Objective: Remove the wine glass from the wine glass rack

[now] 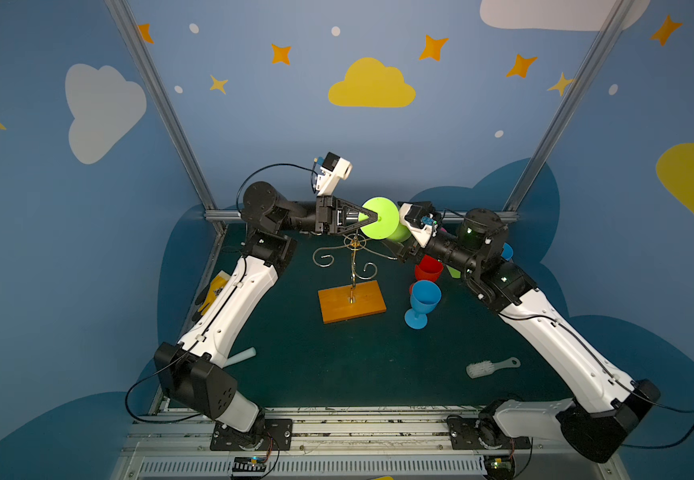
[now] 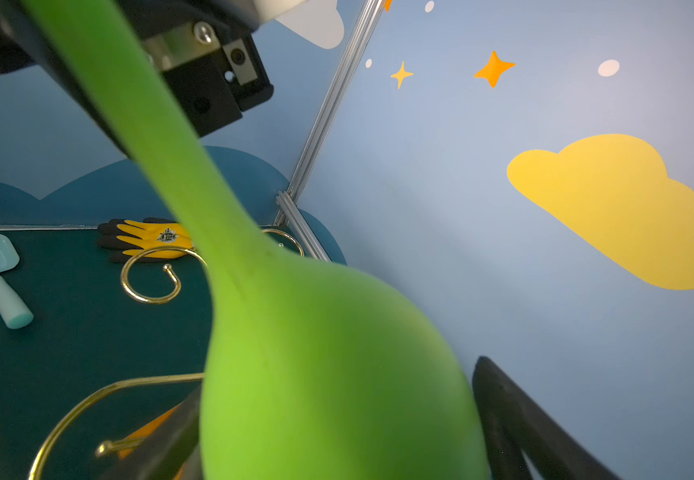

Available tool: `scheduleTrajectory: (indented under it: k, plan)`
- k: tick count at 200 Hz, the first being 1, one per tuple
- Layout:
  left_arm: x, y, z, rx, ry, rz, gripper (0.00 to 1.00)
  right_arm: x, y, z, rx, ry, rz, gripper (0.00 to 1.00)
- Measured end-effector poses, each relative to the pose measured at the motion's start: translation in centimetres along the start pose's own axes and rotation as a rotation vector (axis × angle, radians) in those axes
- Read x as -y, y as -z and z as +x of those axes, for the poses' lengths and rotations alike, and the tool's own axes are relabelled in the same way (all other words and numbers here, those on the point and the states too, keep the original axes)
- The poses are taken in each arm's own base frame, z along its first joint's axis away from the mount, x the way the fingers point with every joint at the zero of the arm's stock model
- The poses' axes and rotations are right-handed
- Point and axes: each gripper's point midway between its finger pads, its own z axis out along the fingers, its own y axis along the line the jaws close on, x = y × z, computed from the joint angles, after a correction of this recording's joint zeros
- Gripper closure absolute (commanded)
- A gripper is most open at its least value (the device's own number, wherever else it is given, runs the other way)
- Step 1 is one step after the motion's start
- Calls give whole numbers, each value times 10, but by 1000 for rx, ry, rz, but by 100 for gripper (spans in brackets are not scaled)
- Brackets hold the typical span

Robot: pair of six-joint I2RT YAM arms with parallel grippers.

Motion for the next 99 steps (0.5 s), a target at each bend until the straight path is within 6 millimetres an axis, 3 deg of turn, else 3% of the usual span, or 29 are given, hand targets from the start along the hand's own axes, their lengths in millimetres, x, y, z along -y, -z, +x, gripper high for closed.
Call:
scheduleTrajectory:
  k: [29,52,61,66,99]
  plan:
    - [1,0,-2,6,7,0,94,-2,-1,0,-2,-11,-4,41]
    - [3,0,-3,12,-10,0,77,-3,-1,2,-9,-40,-10,50]
    - [3,0,-4,14,-19,-1,53,-4,-1,4,-22,-58,-14,52]
    - [3,0,-4,16,-28,-1,45,-5,0,6,-32,-68,-14,52]
    - [-5,4,-7,52,-78,-39,35,-2,8,9,-102,-159,-3,57]
